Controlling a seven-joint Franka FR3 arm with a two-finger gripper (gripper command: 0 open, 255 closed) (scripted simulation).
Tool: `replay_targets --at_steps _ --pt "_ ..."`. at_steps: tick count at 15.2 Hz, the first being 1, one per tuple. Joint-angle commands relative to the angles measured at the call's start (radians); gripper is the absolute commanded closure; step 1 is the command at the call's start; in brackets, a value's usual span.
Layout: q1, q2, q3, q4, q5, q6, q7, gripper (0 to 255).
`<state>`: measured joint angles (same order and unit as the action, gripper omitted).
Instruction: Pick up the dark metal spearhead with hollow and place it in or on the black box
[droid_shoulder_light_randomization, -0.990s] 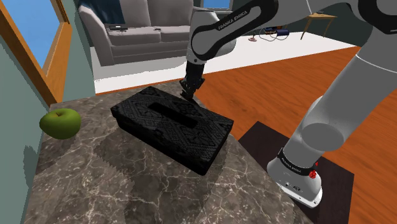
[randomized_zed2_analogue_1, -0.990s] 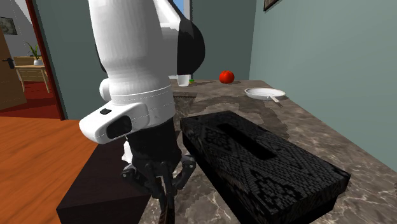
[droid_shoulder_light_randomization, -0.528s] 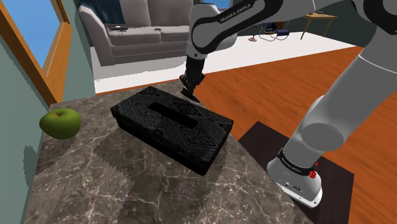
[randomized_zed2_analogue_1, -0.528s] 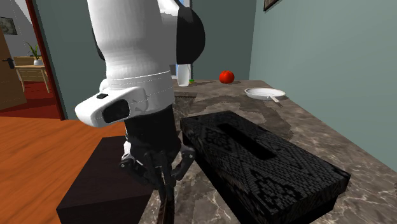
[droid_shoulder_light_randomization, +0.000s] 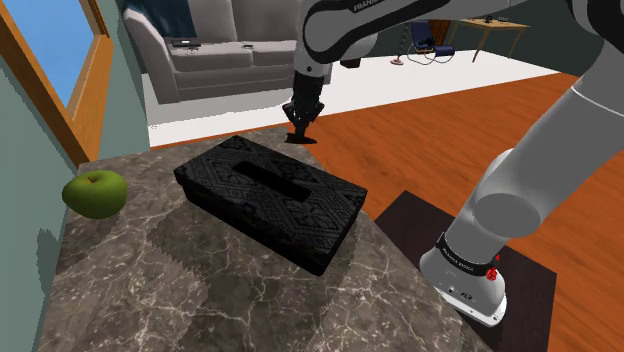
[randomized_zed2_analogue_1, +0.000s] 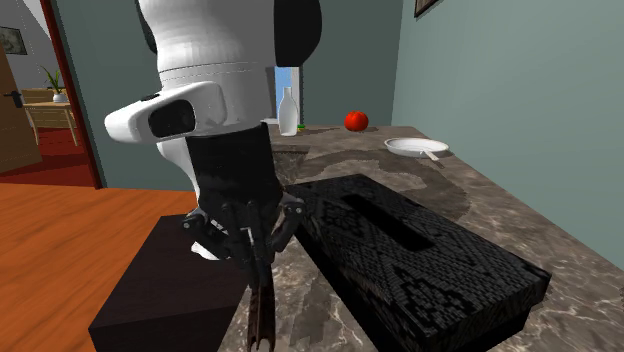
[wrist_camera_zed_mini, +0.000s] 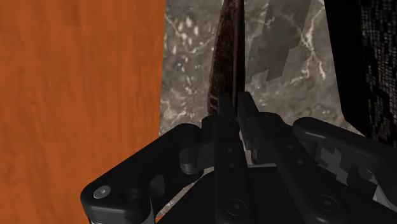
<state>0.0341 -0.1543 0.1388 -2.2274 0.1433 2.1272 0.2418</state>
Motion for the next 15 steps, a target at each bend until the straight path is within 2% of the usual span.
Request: replay_targets --at_steps 1,15 --pt "0.000 -0.010 -0.001 0.020 -0.001 -0.030 0.003 255" --pt "-0.004 -0.049 -0.007 0.170 -0.008 -0.218 0.020 255"
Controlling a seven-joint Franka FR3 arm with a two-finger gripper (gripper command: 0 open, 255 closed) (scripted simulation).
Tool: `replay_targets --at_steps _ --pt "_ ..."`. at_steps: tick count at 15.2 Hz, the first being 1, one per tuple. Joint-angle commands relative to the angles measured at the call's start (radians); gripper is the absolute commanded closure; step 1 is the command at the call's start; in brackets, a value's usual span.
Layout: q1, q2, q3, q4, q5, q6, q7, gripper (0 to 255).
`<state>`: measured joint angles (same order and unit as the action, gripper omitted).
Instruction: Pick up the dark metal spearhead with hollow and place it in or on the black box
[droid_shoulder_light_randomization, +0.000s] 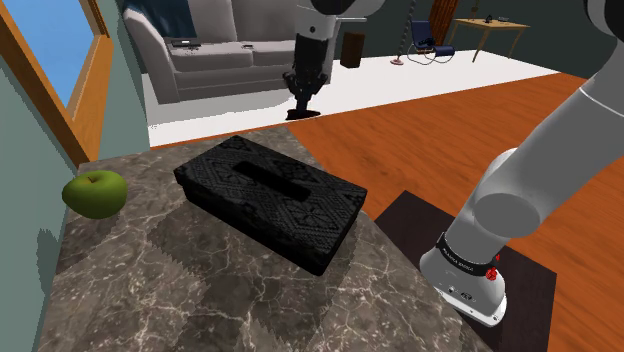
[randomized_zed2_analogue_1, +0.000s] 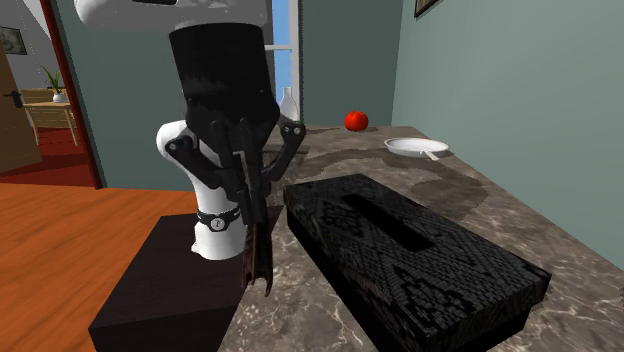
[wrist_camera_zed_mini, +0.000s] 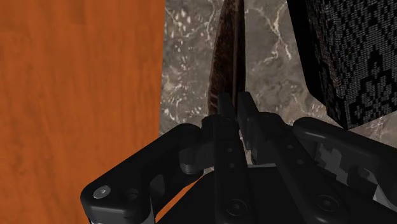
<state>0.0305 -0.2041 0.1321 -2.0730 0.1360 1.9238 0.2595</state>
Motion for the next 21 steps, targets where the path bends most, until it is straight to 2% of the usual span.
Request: replay_targets --at_steps 1,5,13,21 --pt "0.000 0.000 0.000 0.028 -0.001 -0.028 0.003 255" --pt "-0.001 -0.002 -0.002 0.069 -0.003 -0.071 0.007 255" --pt "0.076 -0.088 0.112 -0.004 0.030 -0.062 0.184 255" --pt "0.155 -0.110 0.251 -0.001 0.060 -0.056 0.391 255"
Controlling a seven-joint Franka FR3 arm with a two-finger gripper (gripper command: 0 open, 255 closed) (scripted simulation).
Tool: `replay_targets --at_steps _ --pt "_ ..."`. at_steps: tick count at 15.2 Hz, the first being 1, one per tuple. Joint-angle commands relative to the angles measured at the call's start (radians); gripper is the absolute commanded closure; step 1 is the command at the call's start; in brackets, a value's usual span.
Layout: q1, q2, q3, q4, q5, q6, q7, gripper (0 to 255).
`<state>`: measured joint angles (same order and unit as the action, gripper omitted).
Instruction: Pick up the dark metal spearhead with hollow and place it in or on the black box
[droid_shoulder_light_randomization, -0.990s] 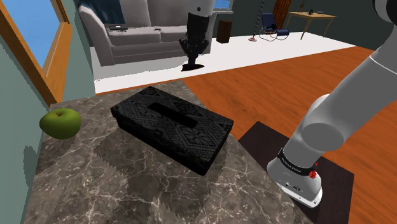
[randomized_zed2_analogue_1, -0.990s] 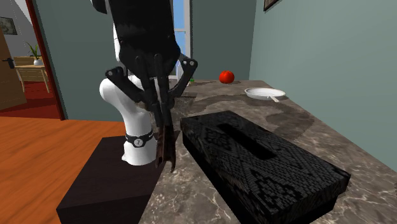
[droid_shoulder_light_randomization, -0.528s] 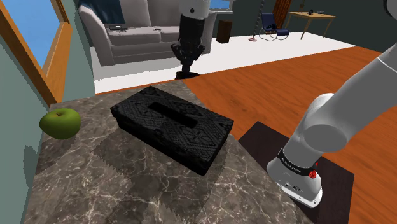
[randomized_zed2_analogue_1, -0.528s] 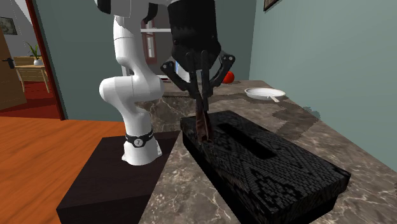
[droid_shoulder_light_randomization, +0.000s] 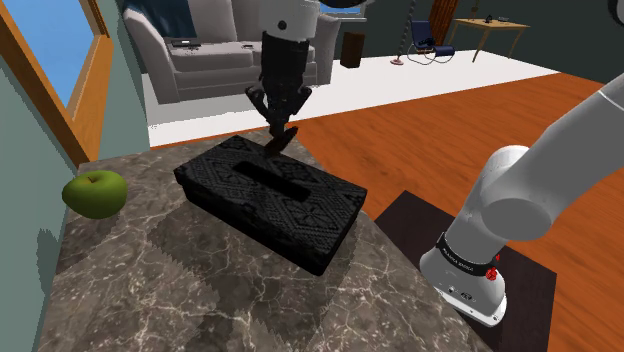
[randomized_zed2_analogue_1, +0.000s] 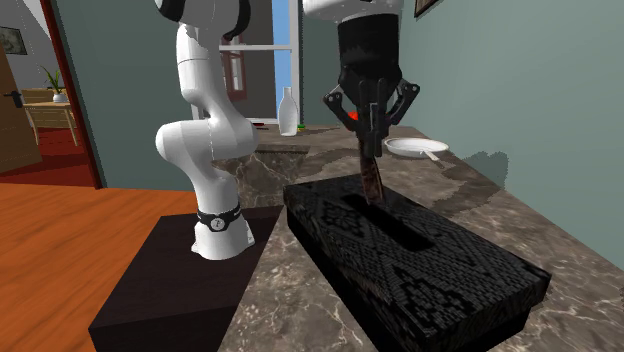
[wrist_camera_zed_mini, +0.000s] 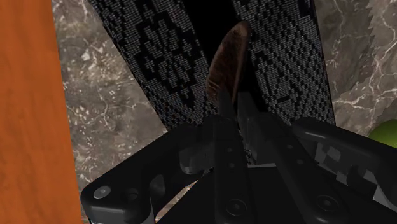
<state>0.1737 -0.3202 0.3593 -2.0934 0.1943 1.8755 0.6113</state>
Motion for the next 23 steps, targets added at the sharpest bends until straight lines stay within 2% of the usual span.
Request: replay_targets --at_steps 1,14,16,17,20,21,23 --pt "0.012 0.006 0.026 0.006 0.003 0.005 0.038 255" --pt "0.018 0.030 0.044 -0.147 0.011 0.181 0.027 255" --pt "0.019 0.026 0.043 -0.148 0.013 0.181 0.027 255" --pt "0.019 0.026 0.043 -0.148 0.013 0.181 0.027 0" --pt "0.033 0.159 -0.011 0.044 0.102 -0.185 -0.077 0" --pt "0.031 0.180 -0.014 0.071 0.112 -0.234 -0.087 0" --pt "0.033 0.176 -0.009 0.042 0.116 -0.209 -0.089 0"
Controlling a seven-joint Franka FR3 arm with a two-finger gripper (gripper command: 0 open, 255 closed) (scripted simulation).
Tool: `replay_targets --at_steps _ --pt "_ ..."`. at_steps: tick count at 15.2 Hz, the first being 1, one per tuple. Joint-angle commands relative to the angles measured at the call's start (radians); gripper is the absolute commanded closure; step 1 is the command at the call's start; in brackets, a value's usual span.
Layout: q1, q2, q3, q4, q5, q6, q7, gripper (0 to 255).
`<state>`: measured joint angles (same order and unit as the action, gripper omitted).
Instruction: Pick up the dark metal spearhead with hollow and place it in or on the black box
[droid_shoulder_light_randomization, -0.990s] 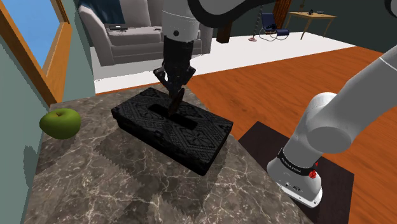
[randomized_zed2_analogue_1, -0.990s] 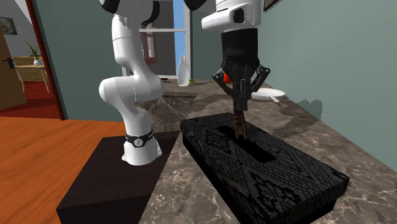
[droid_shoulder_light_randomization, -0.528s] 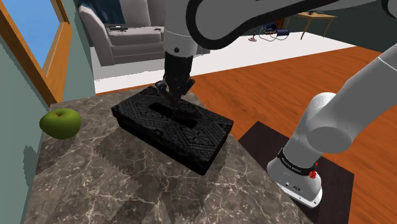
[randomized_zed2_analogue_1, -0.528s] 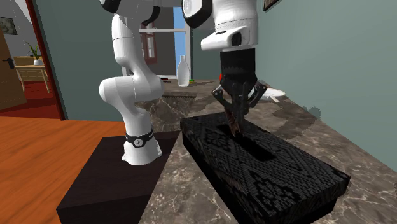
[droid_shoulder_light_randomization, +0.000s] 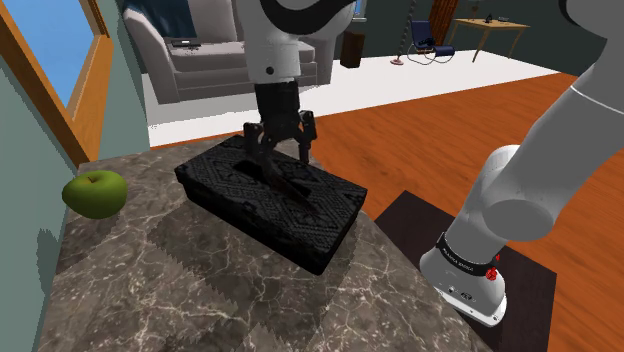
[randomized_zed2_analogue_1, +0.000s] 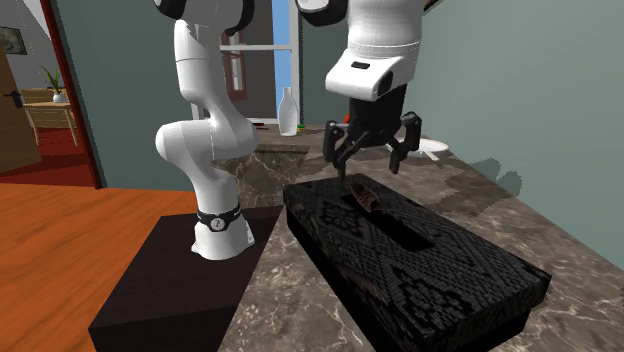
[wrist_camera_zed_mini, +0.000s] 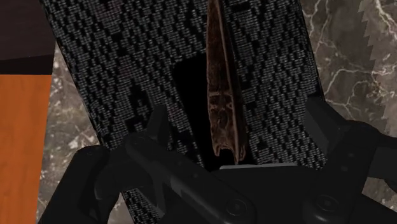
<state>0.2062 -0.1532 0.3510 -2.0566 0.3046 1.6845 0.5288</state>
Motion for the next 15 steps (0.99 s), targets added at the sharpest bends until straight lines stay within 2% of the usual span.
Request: replay_targets --at_steps 1,5,13,14,15 --pt "0.002 0.007 0.001 -0.009 0.008 -0.005 -0.007 0" --pt "0.010 0.003 0.010 -0.071 0.017 0.055 -0.012 0" --pt "0.010 0.003 0.010 -0.071 0.017 0.055 -0.012 0" --pt "0.010 0.003 0.010 -0.071 0.017 0.055 -0.012 255" --pt "0.010 0.003 0.010 -0.071 0.017 0.055 -0.012 255"
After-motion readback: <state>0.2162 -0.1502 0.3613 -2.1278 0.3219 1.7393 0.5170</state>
